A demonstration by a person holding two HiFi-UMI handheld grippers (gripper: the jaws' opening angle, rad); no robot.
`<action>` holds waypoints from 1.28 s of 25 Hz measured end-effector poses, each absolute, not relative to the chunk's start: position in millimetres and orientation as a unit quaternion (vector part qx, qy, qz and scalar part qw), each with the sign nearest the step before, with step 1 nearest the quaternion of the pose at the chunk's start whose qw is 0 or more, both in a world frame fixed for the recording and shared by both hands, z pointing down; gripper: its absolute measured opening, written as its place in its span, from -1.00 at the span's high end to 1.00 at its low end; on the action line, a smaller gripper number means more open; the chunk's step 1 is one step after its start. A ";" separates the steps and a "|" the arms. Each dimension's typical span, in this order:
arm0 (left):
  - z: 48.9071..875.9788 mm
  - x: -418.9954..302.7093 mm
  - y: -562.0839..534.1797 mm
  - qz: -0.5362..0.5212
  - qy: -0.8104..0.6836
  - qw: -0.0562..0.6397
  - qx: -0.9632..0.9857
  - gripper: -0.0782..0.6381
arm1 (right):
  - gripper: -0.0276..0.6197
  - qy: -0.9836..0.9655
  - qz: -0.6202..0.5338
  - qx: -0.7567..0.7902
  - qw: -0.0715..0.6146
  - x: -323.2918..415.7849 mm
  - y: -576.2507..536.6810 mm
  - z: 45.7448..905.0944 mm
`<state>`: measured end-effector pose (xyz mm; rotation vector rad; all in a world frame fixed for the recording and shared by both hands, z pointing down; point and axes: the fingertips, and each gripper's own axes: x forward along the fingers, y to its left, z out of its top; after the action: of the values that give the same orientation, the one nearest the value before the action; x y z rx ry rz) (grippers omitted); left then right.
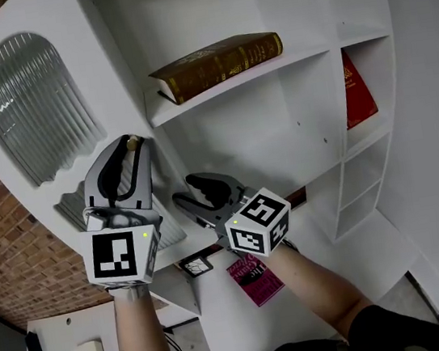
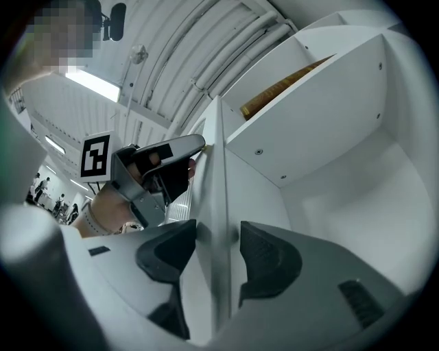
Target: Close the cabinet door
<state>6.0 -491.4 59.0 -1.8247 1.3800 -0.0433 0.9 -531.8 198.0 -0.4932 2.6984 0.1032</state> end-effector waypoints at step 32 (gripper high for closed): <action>127.2 -1.6 -487.2 -0.007 0.521 0.351 -0.778 0.63 | 0.46 0.947 0.026 -0.272 0.169 22.8 -516.5 237.6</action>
<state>-1.6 -487.2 127.2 -2.0136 1.3482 -0.0187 22.8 -516.5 237.6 -0.7724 2.6933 0.0734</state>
